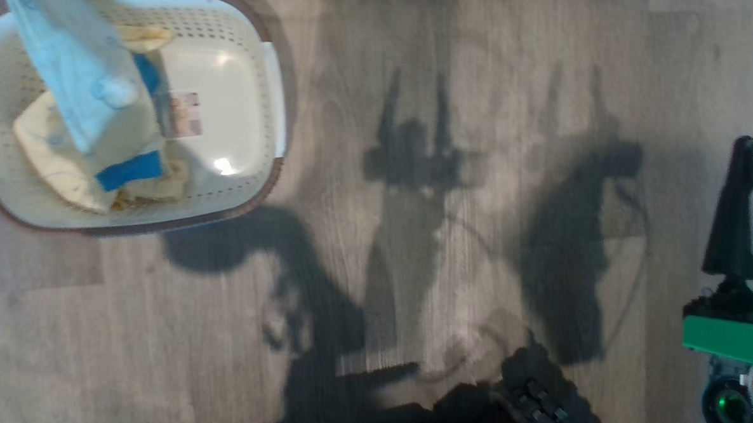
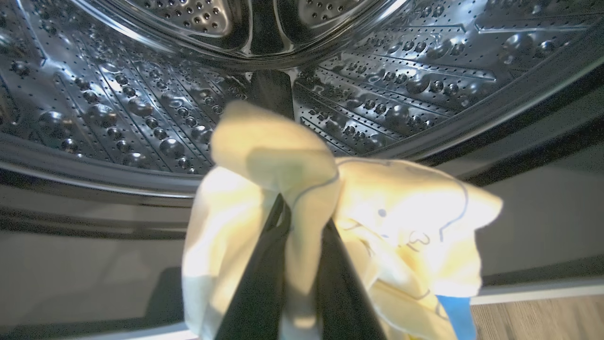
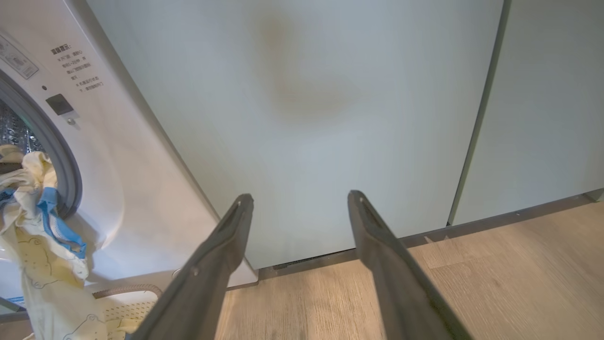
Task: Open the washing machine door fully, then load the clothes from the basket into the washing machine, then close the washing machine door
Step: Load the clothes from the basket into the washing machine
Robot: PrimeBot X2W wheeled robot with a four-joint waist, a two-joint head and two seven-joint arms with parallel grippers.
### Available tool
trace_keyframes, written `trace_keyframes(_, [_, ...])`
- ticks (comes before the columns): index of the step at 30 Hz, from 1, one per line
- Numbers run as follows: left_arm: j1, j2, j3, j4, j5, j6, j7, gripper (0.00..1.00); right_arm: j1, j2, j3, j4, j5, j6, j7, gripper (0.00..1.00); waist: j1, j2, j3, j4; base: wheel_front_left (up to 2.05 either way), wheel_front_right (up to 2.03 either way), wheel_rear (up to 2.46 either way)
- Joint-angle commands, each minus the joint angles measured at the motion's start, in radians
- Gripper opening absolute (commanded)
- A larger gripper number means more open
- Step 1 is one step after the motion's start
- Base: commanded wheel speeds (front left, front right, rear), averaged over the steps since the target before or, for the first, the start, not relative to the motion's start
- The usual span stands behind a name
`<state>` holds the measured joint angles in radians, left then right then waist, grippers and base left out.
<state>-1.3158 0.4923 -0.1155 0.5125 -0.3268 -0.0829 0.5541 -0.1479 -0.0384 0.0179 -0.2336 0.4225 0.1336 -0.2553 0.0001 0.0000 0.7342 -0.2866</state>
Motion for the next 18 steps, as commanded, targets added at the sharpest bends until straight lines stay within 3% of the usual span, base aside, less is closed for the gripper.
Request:
trace_keyframes(1, [-0.072, 0.078, 0.015, -0.014, 0.013, -0.007, -0.004, 0.00, -0.002, -0.012, 0.029, -0.026, 0.013, -0.003, -0.006, 1.00, -0.0001, 0.0000, 0.027, -0.035, 0.00, 0.00, 0.00])
trace_keyframes(7, [-0.191, 0.132, -0.007, 0.061, 0.064, -0.015, -0.105, 0.00, -0.011, -0.012, 0.052, -0.020, 0.041, -0.003, -0.006, 1.00, -0.0001, 0.0000, 0.062, -0.081, 0.00, 0.00, 0.00])
trace_keyframes(14, [-0.311, 0.145, -0.028, 0.128, 0.122, -0.002, -0.344, 0.00, -0.011, -0.012, 0.080, -0.016, 0.067, -0.003, -0.006, 1.00, -0.0001, 0.0000, 0.084, -0.121, 0.00, 0.00, 0.00])
trace_keyframes(18, [-0.359, 0.144, -0.050, 0.153, 0.152, 0.004, -0.428, 0.00, -0.009, -0.012, 0.088, -0.016, 0.073, -0.003, -0.006, 1.00, -0.0001, 0.0000, 0.091, -0.130, 0.00, 0.00, 0.00])
